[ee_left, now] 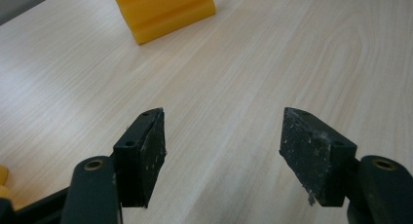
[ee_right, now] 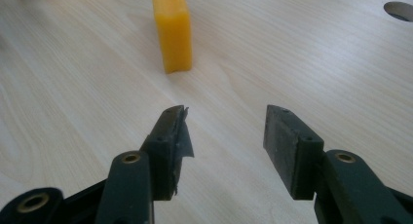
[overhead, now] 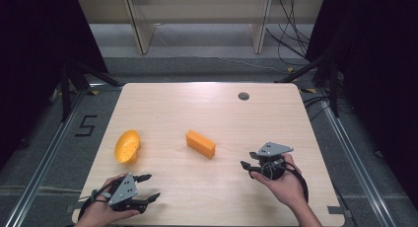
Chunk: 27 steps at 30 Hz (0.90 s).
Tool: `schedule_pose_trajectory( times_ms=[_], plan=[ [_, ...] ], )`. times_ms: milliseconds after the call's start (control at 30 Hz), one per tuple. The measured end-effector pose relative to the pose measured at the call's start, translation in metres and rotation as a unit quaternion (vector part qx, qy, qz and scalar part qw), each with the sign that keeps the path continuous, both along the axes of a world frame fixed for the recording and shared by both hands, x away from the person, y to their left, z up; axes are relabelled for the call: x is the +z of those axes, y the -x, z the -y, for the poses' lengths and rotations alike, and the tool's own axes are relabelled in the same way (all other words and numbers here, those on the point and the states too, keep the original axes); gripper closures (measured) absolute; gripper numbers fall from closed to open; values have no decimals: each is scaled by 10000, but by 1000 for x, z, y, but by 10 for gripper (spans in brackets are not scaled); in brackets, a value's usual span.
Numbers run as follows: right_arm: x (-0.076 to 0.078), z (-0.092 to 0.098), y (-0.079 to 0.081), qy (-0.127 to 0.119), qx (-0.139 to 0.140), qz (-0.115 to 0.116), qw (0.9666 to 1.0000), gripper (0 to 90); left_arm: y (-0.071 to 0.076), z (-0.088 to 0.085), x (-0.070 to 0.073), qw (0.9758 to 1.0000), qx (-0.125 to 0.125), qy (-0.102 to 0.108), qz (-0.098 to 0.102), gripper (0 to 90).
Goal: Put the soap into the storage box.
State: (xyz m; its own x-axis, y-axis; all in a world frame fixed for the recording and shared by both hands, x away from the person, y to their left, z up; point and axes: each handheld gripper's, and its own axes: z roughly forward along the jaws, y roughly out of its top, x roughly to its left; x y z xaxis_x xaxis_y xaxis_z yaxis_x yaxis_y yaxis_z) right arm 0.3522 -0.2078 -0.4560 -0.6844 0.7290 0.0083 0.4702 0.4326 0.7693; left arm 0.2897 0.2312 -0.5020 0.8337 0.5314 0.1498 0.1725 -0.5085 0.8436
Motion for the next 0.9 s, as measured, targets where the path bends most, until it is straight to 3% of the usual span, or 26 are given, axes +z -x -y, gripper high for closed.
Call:
schedule_pose_trajectory(
  times_ms=[100, 133, 233, 333, 367, 500, 567, 600, 700, 900],
  plan=[
    [-2, 1, -1, 41, 38, 80, 10000, 503, -4, 2, 3, 10000, -32, 18, 82, 316],
    [-1, 1, 0, 48, 33, 77, 10000, 499, -8, 3, 9, 9999, -99, 134, -21, 315],
    [1, 0, 1, 23, 10, -48, 10000, 494, -19, 5, 19, 9995, -125, 215, -178, 310],
    [2, 0, 1, 31, 9, -9, 10000, 493, -32, 9, 29, 9995, -213, -25, -234, 309],
    [2, 0, 1, 26, 2, -10, 10000, 493, -36, 12, 31, 9995, -168, 27, -284, 313],
    [1, 0, 1, 26, 9, -21, 10000, 493, -54, 23, 41, 9996, -236, 26, -175, 314],
    [0, 0, 0, 31, 23, 37, 10000, 493, -64, 30, 46, 9994, -338, -39, -114, 307],
    [0, 0, 1, -19, -12, -81, 10000, 493, -70, 33, 49, 9988, -474, -142, -56, 298],
    [2, 0, 0, -4, 48, -22, 10000, 492, -86, 43, 53, 9974, -610, -371, -25, 297],
    [1, -1, 2, -45, -1, -121, 9999, 492, -116, 65, 58, 9959, -789, -431, 14, 305]
  ],
)
